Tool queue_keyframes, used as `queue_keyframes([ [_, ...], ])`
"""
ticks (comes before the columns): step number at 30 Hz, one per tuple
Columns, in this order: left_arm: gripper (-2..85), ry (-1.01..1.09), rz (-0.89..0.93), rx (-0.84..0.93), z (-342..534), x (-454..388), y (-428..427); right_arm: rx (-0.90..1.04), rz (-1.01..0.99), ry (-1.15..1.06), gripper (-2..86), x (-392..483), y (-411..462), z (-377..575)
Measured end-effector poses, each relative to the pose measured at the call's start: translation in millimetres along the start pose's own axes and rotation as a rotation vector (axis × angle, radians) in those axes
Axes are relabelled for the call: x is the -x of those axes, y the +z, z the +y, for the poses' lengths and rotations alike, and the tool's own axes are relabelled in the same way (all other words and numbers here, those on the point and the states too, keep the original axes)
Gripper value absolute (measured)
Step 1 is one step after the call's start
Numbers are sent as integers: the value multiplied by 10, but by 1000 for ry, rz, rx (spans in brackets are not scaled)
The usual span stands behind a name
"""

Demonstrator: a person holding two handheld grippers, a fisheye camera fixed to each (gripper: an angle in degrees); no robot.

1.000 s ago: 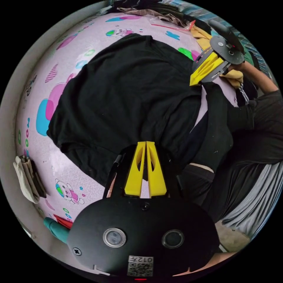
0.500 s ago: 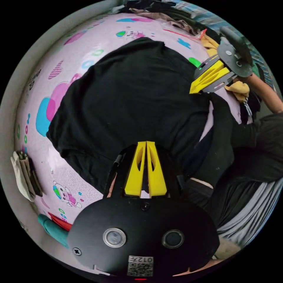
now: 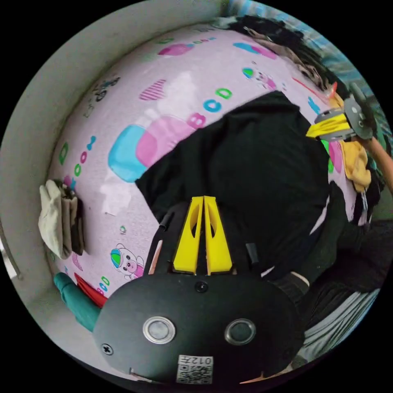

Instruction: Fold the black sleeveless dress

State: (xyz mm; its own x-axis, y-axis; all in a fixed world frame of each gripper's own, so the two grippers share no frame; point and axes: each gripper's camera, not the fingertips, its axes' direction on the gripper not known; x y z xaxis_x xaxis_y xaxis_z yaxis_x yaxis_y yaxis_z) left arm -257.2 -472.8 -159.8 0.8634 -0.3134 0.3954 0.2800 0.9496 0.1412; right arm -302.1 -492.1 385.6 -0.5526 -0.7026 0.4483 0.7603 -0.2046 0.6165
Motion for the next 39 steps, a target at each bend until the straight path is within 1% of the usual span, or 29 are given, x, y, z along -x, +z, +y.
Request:
queue_keyframes([
  [1,1,-44,-2,-20,-11,119,-22,-48,11,117,-6,-279,-81,3],
  [2,1,-122,21,-53,-17,351,-41,-69,0,177,-5,-417,-112,15],
  [4,4,-244,78,-73,4,683,-8,-124,-107,410,6,-972,-147,107],
  [6,11,-363,147,-53,64,1018,124,-140,-183,528,43,-1265,-92,182],
  [7,13,-383,166,-45,81,1080,162,-149,-223,579,54,-1385,-42,220],
  [9,19,-426,195,-22,141,1237,278,-149,-242,617,62,-1473,33,241],
  [13,23,-436,219,-40,198,1310,346,-116,-185,605,64,-1466,158,191],
  [16,20,-405,211,7,196,1273,429,-92,-152,586,54,-1438,190,153],
  [17,17,-391,161,-10,204,1247,401,-80,-132,579,49,-1428,194,145],
  [18,14,-374,118,13,200,1221,402,-64,-96,556,38,-1400,191,131],
  [21,8,-292,40,32,208,1130,377,-42,2,513,2,-1310,174,127],
  [22,7,-279,22,31,218,1114,372,-34,60,505,-4,-1279,172,150],
  [25,5,-281,-28,5,301,1086,355,-37,139,534,-8,-1294,180,278],
  [30,3,-235,-70,-18,386,1005,340,-59,134,543,-8,-1338,183,432],
  [33,4,-263,-17,-68,462,1049,278,-69,87,567,-1,-1401,160,508],
  [36,5,-337,8,-174,589,1113,73,-172,94,618,0,-1427,-14,702],
  [39,5,-272,49,-223,600,955,-61,-267,32,598,-5,-1390,-119,856],
])
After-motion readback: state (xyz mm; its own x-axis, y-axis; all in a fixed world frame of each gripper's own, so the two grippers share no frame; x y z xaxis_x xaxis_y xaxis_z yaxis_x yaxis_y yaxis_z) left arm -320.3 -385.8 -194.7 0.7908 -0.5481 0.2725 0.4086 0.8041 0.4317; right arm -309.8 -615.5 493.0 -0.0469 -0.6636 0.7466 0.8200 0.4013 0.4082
